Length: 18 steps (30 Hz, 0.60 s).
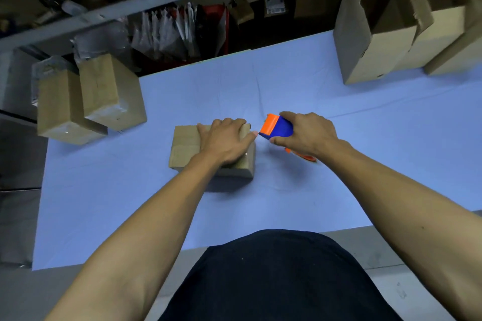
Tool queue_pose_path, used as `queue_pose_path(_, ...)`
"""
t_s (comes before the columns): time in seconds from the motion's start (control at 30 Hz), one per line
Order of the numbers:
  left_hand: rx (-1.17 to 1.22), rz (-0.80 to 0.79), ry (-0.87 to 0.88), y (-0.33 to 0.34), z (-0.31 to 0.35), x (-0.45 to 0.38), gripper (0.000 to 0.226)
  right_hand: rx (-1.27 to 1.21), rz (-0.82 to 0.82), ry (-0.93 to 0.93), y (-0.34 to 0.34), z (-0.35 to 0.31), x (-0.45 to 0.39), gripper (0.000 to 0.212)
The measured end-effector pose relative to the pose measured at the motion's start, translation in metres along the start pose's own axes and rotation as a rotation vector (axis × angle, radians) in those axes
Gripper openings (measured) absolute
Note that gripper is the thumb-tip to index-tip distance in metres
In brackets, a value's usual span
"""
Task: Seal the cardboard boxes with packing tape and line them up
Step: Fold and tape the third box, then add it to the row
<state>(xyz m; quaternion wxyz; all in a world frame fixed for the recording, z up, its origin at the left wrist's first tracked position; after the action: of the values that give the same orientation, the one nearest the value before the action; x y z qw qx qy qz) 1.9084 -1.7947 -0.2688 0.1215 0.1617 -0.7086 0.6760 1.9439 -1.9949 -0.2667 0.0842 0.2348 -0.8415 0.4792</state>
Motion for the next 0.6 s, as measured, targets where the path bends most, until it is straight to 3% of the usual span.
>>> queue_pose_path(0.07,-0.111,-0.039,0.116,-0.003,-0.012,0.001,0.057,-0.035,0.012,-0.002,-0.006,0.0,0.002,0.066)
queue_pose_path(0.13,-0.16,-0.046,0.123,-0.004,-0.022,0.004,0.057,-0.056,0.021,-0.005,-0.012,-0.007,0.004,0.067)
queue_pose_path(0.23,-0.023,-0.033,-0.018,0.006,-0.033,0.014,0.061,-0.085,0.019,-0.039,-0.023,-0.024,0.005,0.067)
queue_pose_path(0.43,0.381,0.015,-0.494,0.034,-0.05,0.048,0.078,-0.129,-0.127,-0.053,-0.046,-0.058,0.006,0.065)
queue_pose_path(0.6,0.532,-0.069,-0.521,0.035,-0.051,0.046,0.077,-0.21,-0.168,-0.109,-0.04,-0.085,0.013,0.064)
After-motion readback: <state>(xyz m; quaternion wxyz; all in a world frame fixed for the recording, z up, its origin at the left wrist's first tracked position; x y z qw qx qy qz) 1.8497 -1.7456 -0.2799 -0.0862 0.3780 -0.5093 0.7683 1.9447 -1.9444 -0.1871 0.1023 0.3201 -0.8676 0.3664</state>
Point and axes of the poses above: each hand's wrist, its own x-axis away from the middle knuckle, its own y-axis out of the palm, z = x × y, the point moved 5 cm from there along -x, towards the middle knuckle, and after that the axes turned 11 degrees about -x, right-handed, at the moved point
